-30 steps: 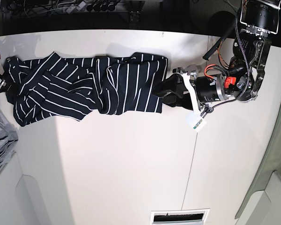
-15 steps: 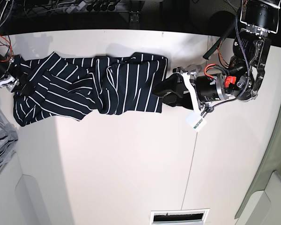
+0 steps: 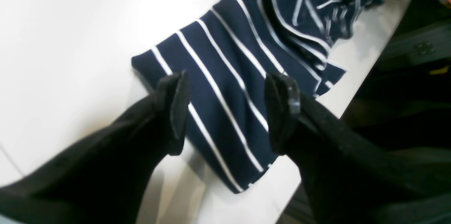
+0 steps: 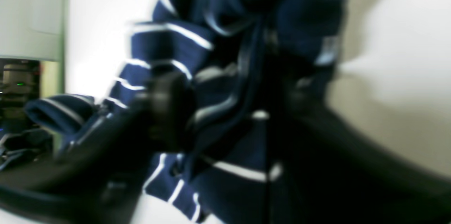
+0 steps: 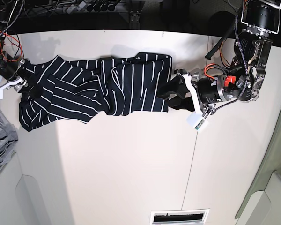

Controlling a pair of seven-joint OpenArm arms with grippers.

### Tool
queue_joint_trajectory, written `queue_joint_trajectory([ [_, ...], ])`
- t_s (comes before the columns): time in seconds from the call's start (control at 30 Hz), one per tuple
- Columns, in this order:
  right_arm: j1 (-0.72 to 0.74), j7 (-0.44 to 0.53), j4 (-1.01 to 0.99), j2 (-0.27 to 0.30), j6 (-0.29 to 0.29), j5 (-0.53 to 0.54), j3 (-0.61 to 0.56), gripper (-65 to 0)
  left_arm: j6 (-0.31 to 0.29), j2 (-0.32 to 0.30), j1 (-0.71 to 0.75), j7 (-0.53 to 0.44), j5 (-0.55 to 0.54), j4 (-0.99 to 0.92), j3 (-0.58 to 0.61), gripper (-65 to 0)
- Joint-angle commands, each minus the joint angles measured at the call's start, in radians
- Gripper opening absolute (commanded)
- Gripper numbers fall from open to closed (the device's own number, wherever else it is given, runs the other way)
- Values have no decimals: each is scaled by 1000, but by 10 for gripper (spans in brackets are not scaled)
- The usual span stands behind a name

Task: Layout the t-shirt on the table in an organized manner, then fold the t-shirt properly
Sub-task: 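Grasp the opposite strip end with the right gripper and lift it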

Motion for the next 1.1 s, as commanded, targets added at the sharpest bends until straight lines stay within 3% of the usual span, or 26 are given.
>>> queue_joint_trajectory([
  [0.0, 8, 5, 8, 8, 1, -12, 1, -444, -16, -6, -16, -22, 3, 13, -5, -291],
  [0.07, 7, 40, 8, 6, 1, -16, 1, -603, -16, -6, -16, -23, 58, 13, -5, -291],
  [0.1, 8, 49, 8, 6, 1, -16, 1, -650, -14, -7, -16, -27, 87, 13, -5, -291],
  [0.33, 45, 50, 45, 8, 2, -38, 2, -650, 65, -42, 28, -117, 219, -6, -5, -292],
  [0.53, 51, -7, 229, -5, 1, -28, 2, -650, 66, -23, 64, -190, 216, -153, -4, -292],
  [0.7, 51, -59, 416, -56, 1, 3, -11, -650, 65, 30, 64, -190, 211, -243, -4, -292],
  [0.9, 51, -69, 579, -134, 1, -11, -211, -650, 65, 90, 59, -190, 211, -289, -4, -292],
  [1.07, 24, -67, 649, -189, -3, -131, -477, -650, 65, 102, 56, -189, 214, -293, -4, -292],
])
